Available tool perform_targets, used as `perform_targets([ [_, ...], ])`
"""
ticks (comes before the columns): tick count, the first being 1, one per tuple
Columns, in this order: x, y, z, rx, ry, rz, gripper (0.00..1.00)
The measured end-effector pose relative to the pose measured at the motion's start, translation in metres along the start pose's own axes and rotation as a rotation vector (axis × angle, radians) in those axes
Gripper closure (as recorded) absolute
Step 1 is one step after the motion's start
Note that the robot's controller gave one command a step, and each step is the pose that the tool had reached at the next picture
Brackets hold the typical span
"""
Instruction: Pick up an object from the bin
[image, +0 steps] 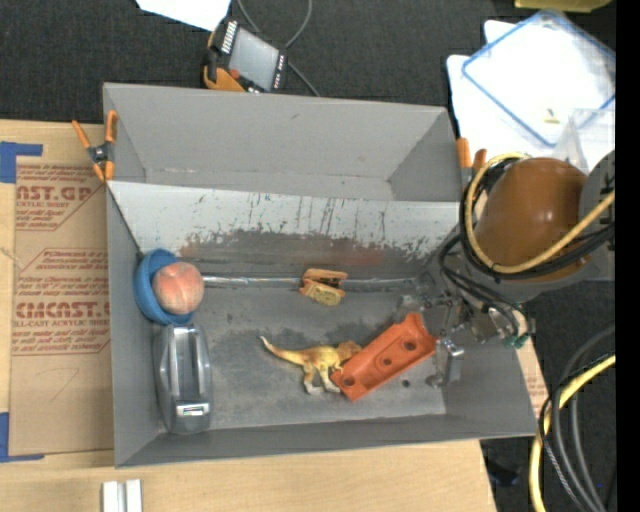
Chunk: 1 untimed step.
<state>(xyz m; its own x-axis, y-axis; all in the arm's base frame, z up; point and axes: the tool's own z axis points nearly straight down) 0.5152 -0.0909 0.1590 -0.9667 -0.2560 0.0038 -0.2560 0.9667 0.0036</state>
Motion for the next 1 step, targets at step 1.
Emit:
perform_targets([
  [1,-0.0207,0.0004,0.0907,-0.002,0.001,-0.112,0.00],
])
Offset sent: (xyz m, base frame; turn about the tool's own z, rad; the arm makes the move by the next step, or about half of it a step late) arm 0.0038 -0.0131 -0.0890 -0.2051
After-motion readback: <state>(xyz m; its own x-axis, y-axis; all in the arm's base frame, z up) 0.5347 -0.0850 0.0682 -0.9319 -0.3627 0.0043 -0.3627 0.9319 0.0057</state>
